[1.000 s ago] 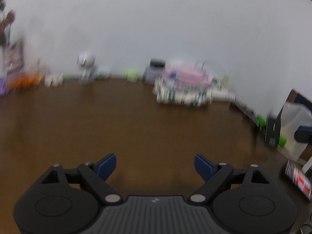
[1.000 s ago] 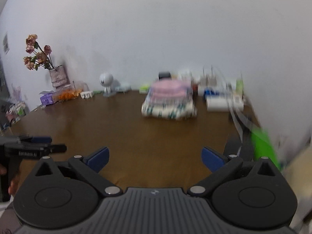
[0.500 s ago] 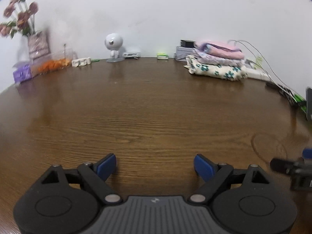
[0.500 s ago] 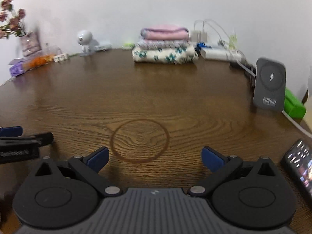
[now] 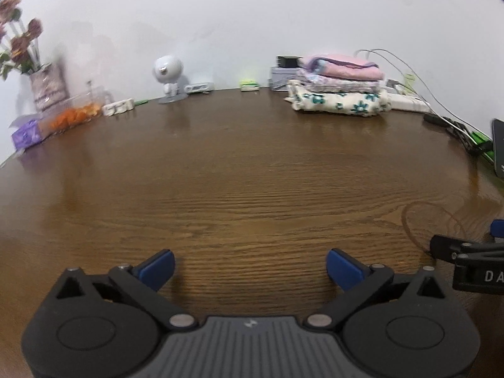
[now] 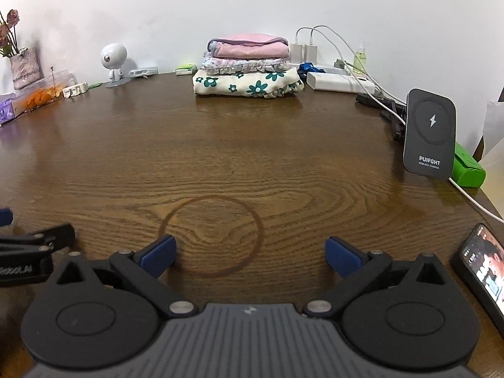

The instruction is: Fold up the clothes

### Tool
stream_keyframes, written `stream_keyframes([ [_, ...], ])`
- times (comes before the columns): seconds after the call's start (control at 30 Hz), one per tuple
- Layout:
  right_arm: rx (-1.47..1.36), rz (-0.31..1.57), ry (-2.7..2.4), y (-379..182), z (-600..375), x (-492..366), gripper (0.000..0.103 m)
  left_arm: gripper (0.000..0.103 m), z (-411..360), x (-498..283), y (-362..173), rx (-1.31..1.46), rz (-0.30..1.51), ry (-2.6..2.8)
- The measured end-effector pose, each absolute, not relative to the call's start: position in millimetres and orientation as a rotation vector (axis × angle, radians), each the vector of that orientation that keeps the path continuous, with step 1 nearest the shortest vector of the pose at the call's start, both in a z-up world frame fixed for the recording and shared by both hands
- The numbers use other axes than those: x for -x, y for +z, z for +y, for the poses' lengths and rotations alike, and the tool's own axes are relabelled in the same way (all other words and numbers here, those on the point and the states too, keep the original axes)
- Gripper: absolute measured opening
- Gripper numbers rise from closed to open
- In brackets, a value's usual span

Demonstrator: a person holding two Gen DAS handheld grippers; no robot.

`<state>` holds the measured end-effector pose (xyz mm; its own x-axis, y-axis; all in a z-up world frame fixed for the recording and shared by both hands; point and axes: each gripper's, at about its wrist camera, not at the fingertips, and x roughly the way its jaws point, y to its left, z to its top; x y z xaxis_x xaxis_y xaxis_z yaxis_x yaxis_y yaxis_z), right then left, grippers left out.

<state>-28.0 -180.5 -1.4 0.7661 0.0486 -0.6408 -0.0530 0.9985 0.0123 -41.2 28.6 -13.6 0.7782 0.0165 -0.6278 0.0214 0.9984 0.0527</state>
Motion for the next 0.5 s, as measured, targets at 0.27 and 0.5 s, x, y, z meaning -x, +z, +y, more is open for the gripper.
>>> stream_keyframes([
  [0.27,0.01,0.676,0.082,-2.2,-180.3,37.3,0.103,0.103,20.0,45.1,-15.4,-0.015,0.678,0.003],
  [0.5,0.017,0.677,0.114,-1.8,-180.5,36.7,0.102,0.103,23.5,43.5,-14.5,-0.014,0.682,-0.021],
])
